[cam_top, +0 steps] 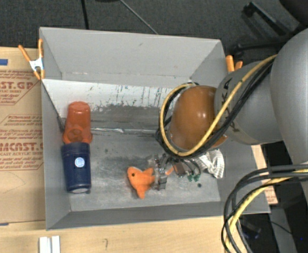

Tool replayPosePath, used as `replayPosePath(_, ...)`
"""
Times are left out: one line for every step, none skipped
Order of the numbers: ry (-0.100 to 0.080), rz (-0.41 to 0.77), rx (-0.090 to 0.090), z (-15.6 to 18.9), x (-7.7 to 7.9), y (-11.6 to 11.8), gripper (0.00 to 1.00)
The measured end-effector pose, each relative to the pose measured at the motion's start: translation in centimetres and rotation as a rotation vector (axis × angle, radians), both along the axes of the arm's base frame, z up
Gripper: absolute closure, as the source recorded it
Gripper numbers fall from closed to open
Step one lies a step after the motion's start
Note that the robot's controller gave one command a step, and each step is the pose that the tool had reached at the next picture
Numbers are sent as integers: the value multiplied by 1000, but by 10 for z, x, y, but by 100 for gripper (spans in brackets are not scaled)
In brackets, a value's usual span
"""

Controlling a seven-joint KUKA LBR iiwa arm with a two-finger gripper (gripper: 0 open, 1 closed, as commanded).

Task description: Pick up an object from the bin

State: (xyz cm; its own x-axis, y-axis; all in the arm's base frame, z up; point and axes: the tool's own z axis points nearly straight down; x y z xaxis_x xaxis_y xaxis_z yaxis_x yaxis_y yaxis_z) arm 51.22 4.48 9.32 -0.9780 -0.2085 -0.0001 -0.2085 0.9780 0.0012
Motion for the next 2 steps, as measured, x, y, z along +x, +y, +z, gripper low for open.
replayPosePath(0,0,0,0,0,0,100)
replayPosePath(-7,-12,-1,160,1,2,100)
